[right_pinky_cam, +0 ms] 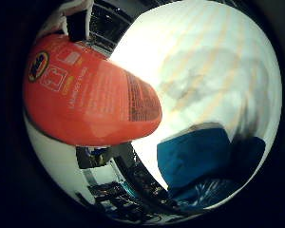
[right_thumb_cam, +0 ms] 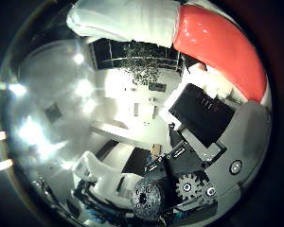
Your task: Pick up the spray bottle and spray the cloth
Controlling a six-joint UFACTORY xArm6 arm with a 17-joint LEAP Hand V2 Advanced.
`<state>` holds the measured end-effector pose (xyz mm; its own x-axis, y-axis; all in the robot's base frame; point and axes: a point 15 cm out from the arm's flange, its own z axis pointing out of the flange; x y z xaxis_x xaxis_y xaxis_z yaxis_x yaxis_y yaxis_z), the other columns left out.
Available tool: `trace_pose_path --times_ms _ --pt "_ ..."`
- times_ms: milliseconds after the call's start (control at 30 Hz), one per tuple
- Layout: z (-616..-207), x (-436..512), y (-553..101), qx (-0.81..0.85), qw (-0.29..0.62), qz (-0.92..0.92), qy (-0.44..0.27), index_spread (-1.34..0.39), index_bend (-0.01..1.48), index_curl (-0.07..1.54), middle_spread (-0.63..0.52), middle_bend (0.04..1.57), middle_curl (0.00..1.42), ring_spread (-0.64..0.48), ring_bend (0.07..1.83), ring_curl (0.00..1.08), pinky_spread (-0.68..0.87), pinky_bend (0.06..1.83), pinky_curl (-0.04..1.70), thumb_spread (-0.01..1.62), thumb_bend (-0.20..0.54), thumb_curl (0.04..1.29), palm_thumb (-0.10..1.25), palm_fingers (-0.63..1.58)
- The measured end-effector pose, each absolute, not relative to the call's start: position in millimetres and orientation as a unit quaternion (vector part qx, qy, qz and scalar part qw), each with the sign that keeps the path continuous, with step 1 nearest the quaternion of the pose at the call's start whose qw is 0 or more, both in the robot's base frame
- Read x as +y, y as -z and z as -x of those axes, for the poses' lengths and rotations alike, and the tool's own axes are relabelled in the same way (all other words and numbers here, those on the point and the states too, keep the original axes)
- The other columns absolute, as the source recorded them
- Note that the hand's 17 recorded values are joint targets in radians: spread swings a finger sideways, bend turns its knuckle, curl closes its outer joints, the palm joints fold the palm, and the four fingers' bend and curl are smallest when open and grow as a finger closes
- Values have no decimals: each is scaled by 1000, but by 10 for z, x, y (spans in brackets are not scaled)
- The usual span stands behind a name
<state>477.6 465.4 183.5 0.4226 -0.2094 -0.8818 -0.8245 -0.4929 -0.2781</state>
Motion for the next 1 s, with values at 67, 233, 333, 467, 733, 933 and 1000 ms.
trace_pose_path --times_ms 67,233,333,467,733,933,1000 --pt "-4785 4672 -1721 343 370 760 -410 -214 1109 771 -70 1351 593 -146 1481 560 -210 1022 1252 622 -23 920 1001 1203" --pt "-4797 4725 -1580 346 373 760 -403 -208 1106 771 -70 1349 595 -145 1476 559 -212 1016 1232 624 -23 917 988 1204" --pt "-4825 4730 -1520 349 376 760 -398 -205 1101 772 -70 1348 595 -144 1472 556 -212 1016 1214 648 -22 912 971 1209" --pt "-4855 4716 -1468 353 377 760 -394 -201 1056 763 -58 1317 584 -142 1455 546 -224 1004 1164 670 -34 890 903 1187" --pt "-4884 4700 -1538 344 383 766 -385 -286 351 663 -96 925 501 -147 1344 497 -387 1091 919 689 -30 772 849 689" --pt "-4861 4591 -1448 330 363 789 -371 -394 315 561 -53 684 429 -102 977 383 -57 720 791 951 -29 635 794 41" --pt "-4918 4510 -1467 332 362 791 -364 -393 303 525 -36 618 403 -65 891 348 94 641 728 969 -30 604 783 -1"
